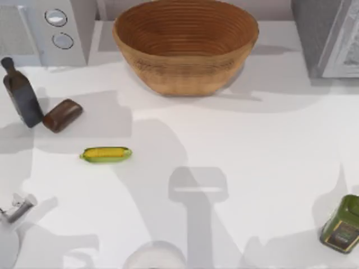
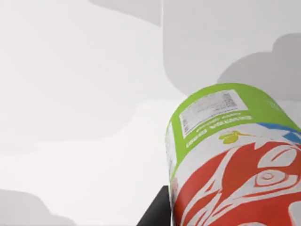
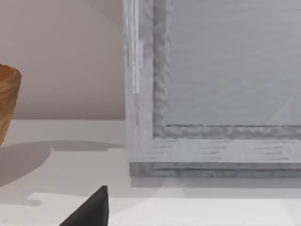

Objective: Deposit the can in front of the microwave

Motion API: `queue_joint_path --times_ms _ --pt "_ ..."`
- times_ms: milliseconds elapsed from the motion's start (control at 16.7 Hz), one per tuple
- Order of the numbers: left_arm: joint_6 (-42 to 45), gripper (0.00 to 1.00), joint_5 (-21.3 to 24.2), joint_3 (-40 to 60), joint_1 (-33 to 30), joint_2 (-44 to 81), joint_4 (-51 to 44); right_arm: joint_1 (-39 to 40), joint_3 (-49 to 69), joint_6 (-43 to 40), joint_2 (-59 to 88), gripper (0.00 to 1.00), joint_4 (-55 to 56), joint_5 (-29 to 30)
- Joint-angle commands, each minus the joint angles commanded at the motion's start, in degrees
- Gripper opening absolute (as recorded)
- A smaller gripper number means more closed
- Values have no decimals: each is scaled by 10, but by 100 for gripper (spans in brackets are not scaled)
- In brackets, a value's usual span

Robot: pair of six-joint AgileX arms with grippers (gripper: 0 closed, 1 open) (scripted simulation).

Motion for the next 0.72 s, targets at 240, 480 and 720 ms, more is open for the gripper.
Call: queue_joint_path --times_ms 240,480,720 --pt "0 75 0 0 0 0 0 0 0 0 0 100 0 0" --pt "0 100 0 0 0 0 0 0 0 0 0 100 0 0" --pt "0 100 0 0 0 0 0 0 0 0 0 100 0 0"
